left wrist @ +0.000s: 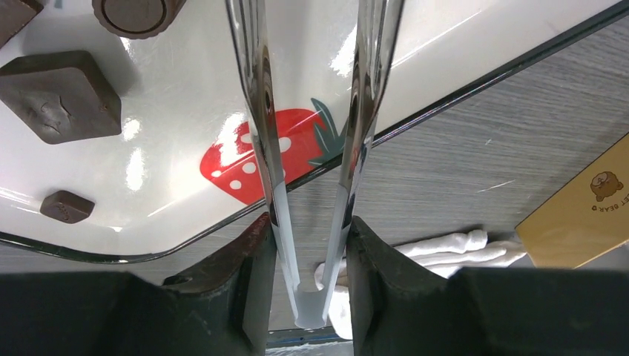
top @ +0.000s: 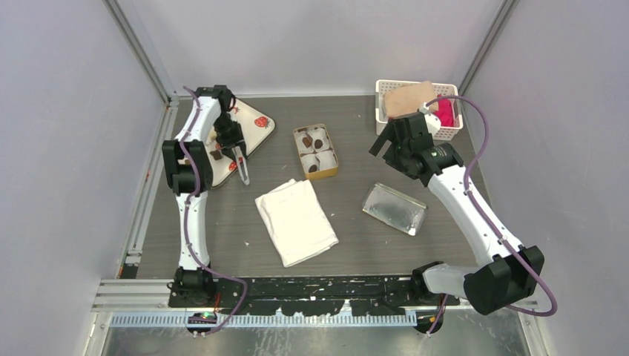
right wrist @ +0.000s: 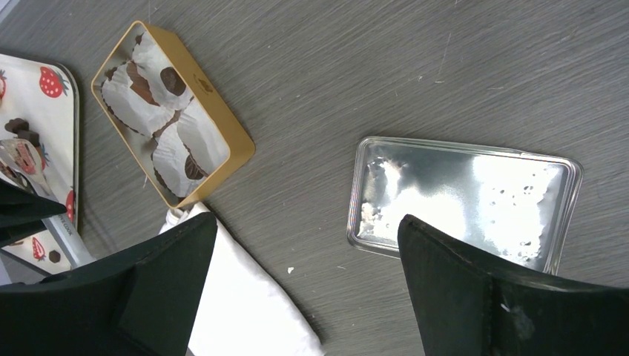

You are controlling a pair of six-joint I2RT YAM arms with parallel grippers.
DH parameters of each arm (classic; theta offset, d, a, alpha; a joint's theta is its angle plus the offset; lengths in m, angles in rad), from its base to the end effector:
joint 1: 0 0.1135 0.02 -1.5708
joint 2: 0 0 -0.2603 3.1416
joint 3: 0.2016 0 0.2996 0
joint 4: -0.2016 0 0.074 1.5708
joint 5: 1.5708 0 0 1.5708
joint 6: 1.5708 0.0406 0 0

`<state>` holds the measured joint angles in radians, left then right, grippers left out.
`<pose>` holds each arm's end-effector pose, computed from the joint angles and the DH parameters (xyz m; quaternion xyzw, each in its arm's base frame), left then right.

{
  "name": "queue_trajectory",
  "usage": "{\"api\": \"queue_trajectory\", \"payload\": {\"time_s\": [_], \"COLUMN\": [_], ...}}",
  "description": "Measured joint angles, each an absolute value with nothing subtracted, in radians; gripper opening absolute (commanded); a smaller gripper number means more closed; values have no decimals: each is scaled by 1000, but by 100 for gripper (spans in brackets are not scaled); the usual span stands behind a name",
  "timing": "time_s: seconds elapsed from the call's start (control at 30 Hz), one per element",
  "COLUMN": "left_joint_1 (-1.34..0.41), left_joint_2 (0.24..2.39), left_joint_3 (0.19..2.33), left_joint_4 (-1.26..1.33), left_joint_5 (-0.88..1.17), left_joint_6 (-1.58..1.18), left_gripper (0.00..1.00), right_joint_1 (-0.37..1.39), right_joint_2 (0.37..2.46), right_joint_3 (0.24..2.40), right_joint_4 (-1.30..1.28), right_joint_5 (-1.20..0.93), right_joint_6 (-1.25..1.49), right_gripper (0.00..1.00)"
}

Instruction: Pack the chocolate

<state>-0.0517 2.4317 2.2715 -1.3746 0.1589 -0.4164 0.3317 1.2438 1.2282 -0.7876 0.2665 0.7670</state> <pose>0.5198 -0.0333 0.1815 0.1793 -0.9804 0.0814 0.0010 0.2960 0.0906 0.3340 0.2470 0.8866 0.0887 0.3808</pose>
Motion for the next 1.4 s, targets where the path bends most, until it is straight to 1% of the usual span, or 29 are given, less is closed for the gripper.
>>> {"api": "queue_trajectory", "payload": {"time_s": [0.03, 0.1, 0.17, 0.43, 0.73, 1.23, 1.4], "left_joint_1": [-52, -52, -52, -52, -48, -26, -17], "left_joint_2": [2434, 2435, 2435, 2471, 2500, 2543, 2547], "left_joint_3": [2273, 2274, 2274, 2344, 2355, 2398, 2402], "left_joint_4": [-1375, -1379, -1381, -1386, -1384, -1380, -1377], "left_joint_5": [159, 159, 159, 162, 185, 233, 245], "left_joint_6": [-417, -417, -418, -419, -446, -477, -490], "left_gripper": [38, 44, 46, 47, 46, 42, 32], "right_joint_1": [332, 332, 332, 332, 332, 332, 332], "right_joint_2": [1243, 1242, 1241, 1240, 1234, 1234, 1234], "right_joint_3": [1227, 1227, 1227, 1227, 1226, 1226, 1226], "right_joint_4": [-788, -788, -788, -788, -795, -794, -795], "right_joint_5": [267, 267, 267, 267, 268, 268, 268], "right_joint_6": [767, 767, 767, 767, 767, 767, 767], "right_gripper": [97, 97, 97, 97, 97, 97, 97]}}
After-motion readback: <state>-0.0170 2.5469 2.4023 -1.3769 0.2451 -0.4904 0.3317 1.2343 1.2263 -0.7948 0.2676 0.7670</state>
